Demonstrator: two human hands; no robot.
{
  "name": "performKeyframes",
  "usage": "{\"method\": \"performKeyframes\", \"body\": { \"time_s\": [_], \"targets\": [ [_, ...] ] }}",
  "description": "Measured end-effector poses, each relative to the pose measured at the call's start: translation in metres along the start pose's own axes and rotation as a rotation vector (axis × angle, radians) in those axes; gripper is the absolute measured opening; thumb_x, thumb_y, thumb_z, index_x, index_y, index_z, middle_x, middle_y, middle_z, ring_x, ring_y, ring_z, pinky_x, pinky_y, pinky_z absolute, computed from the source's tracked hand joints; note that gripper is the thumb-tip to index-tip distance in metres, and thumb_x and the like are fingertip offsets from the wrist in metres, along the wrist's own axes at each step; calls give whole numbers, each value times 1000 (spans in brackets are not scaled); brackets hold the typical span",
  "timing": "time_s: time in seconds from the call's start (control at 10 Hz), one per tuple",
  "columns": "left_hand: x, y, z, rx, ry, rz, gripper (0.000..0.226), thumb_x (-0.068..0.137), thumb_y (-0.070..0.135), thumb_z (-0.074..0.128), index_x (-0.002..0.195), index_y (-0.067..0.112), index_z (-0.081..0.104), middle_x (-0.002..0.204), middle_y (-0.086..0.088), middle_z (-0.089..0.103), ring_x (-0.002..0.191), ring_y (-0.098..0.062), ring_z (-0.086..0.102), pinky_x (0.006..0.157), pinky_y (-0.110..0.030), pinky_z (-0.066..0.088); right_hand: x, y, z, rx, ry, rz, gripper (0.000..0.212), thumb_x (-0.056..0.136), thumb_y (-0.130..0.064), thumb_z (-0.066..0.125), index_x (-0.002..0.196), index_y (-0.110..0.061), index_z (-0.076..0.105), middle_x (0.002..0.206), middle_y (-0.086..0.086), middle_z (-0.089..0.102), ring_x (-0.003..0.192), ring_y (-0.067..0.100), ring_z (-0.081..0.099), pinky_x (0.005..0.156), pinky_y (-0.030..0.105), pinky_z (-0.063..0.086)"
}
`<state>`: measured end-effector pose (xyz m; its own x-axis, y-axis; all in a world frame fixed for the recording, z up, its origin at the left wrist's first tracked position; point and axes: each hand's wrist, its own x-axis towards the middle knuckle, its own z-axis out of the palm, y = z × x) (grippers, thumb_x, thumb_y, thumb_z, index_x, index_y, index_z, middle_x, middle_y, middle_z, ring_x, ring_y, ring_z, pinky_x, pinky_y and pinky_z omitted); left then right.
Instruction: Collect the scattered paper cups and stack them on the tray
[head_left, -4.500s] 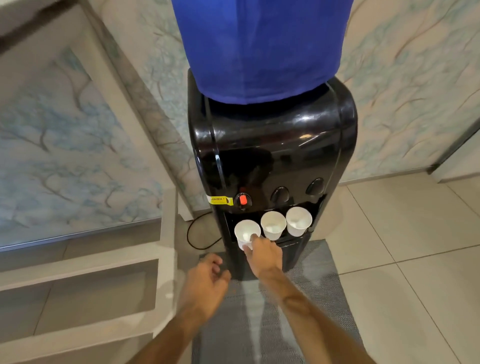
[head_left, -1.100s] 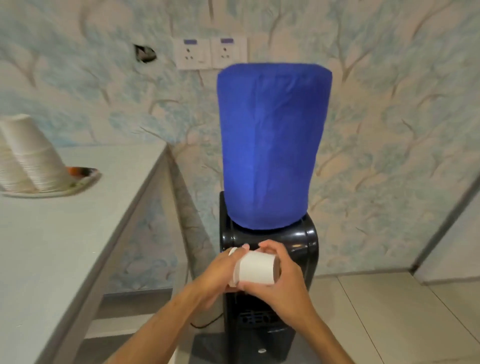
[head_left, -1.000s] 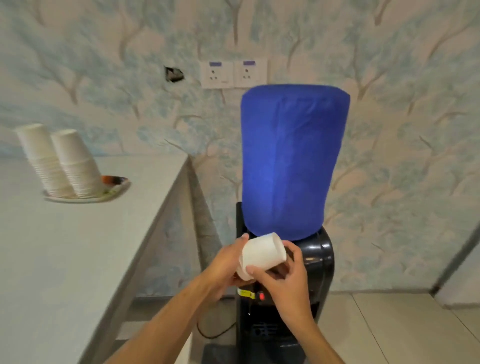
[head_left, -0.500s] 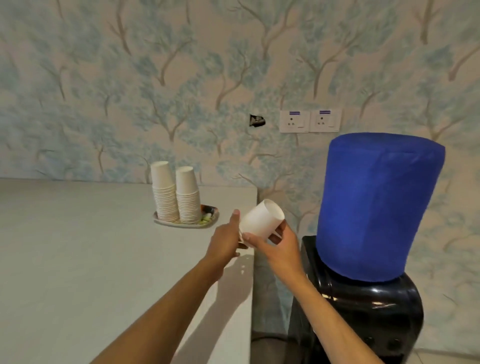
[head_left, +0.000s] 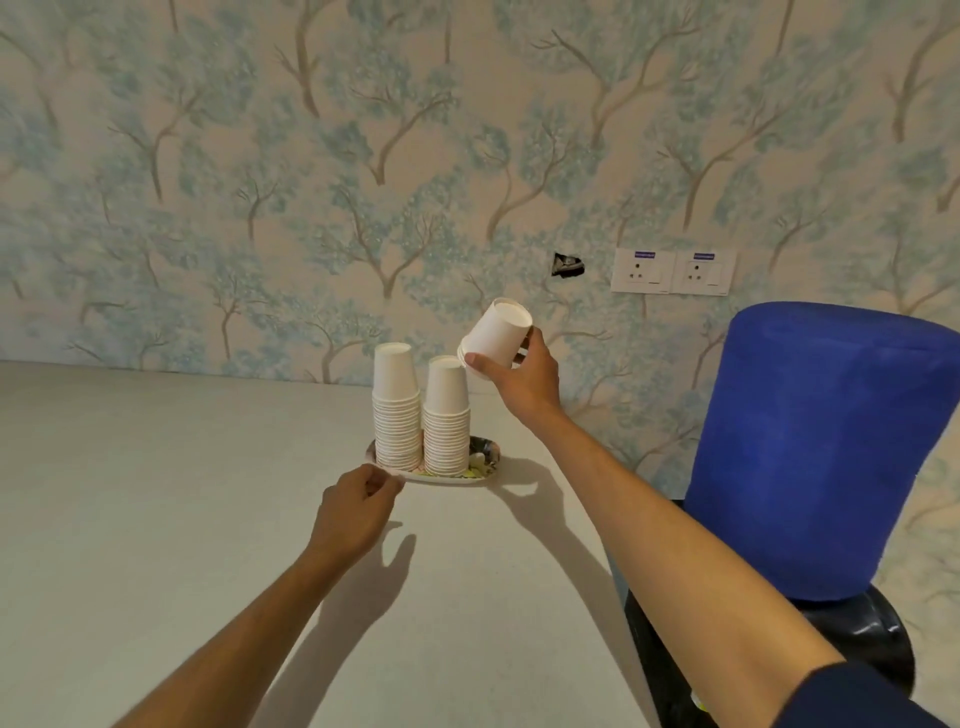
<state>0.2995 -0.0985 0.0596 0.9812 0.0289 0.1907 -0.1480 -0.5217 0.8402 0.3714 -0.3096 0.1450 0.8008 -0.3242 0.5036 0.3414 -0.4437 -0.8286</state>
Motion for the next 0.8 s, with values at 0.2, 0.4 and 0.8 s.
{"method": "performKeyframes", "body": {
  "time_s": [0.2,0.4,0.8],
  "targets": [
    [11,-28,-15,120,-61,4,33,96,32,55,118,10,65,128,-11,64,115,-26,60,97,-38,44,24,8,38,-174,-57,13,80,71,-43,83,133,-14,42,134,8,56,118,30,55,94,52,47],
    [17,-40,-22,128,-53,4,32,96,32,55,118,10,64,129,-11,63,116,-25,59,99,-40,46,30,15,61,-260,-108,37,83,70,-48,82,135,-16,42,134,8,57,116,31,57,93,51,49],
    [15,-55,-24,113,-28,6,32,97,31,53,119,9,62,130,-10,62,116,-25,58,101,-41,45,4,39,70,-399,-244,94,84,77,-54,74,140,-15,37,140,7,53,123,30,54,98,50,45]
  ]
}}
